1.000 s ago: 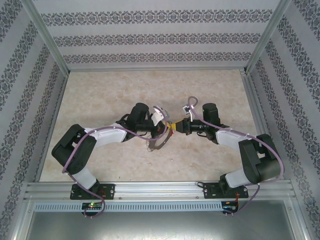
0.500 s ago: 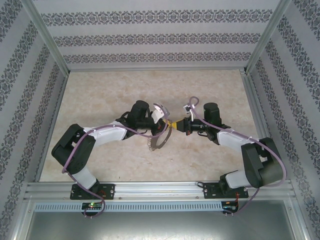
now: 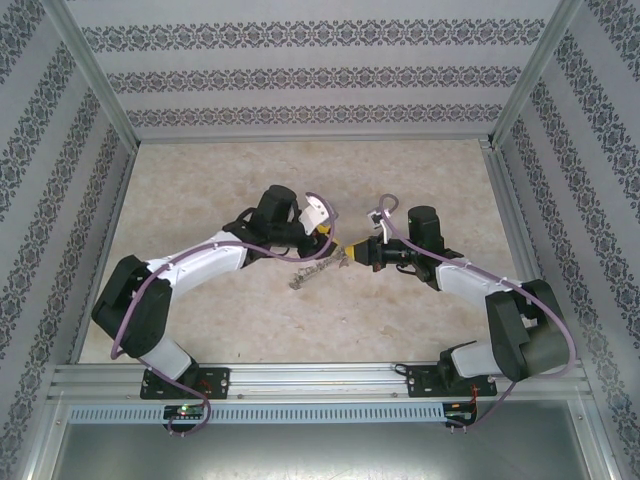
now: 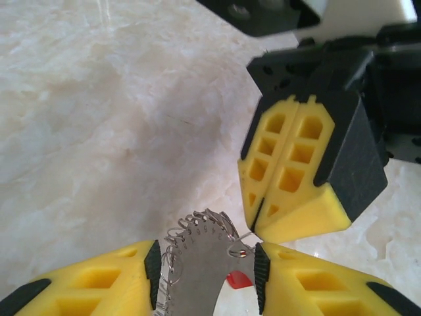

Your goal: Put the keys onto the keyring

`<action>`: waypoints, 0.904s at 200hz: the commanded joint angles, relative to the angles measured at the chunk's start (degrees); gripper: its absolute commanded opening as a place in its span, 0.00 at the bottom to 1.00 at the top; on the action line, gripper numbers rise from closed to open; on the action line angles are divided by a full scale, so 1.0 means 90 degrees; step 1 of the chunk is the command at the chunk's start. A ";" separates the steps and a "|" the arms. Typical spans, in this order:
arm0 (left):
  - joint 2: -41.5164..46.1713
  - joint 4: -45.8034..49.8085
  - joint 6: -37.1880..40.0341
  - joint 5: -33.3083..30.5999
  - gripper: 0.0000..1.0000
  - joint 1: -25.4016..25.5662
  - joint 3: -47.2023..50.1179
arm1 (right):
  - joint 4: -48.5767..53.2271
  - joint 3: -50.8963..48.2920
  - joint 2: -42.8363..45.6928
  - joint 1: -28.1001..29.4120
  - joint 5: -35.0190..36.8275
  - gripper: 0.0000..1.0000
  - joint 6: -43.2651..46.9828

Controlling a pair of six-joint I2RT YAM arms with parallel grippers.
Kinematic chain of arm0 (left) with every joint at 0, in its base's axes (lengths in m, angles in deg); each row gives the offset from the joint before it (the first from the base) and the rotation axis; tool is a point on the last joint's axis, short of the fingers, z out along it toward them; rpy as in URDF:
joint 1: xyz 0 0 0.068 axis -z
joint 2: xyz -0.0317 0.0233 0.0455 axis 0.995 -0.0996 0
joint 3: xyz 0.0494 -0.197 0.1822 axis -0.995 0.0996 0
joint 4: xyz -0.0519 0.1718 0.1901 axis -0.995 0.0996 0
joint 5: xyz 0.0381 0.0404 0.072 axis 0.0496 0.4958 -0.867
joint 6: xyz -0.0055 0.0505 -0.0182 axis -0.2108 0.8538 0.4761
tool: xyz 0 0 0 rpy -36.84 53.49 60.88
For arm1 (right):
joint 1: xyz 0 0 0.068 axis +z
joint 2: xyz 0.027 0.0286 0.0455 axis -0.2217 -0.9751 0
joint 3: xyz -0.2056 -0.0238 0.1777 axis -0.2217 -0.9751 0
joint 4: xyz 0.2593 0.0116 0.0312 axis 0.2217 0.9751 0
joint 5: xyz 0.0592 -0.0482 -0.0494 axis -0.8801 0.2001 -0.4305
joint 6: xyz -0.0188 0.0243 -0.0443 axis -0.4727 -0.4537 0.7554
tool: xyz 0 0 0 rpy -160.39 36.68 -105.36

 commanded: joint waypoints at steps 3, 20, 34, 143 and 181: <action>0.0007 0.0654 0.0019 0.0279 0.45 -0.0224 -0.0374 | -0.0056 0.0091 -0.0122 -0.0022 -0.0138 0.00 0.0141; -0.0072 0.0679 -0.0120 0.0486 0.45 -0.0219 -0.0460 | -0.0066 0.0123 -0.0157 -0.0022 -0.0206 0.00 0.0132; -0.0144 0.0757 -0.0259 0.0684 0.46 -0.0232 -0.0586 | -0.0073 0.0147 -0.0173 -0.0016 -0.0271 0.00 0.0123; -0.0439 0.0475 -0.2567 0.1275 0.48 -0.0335 -0.1016 | -0.0040 0.0190 -0.0138 -0.0008 -0.0231 0.00 0.0005; -0.0736 0.0790 -0.2336 0.1526 0.50 -0.0396 -0.1153 | -0.0084 0.0326 -0.0198 0.0017 -0.0401 0.00 -0.0064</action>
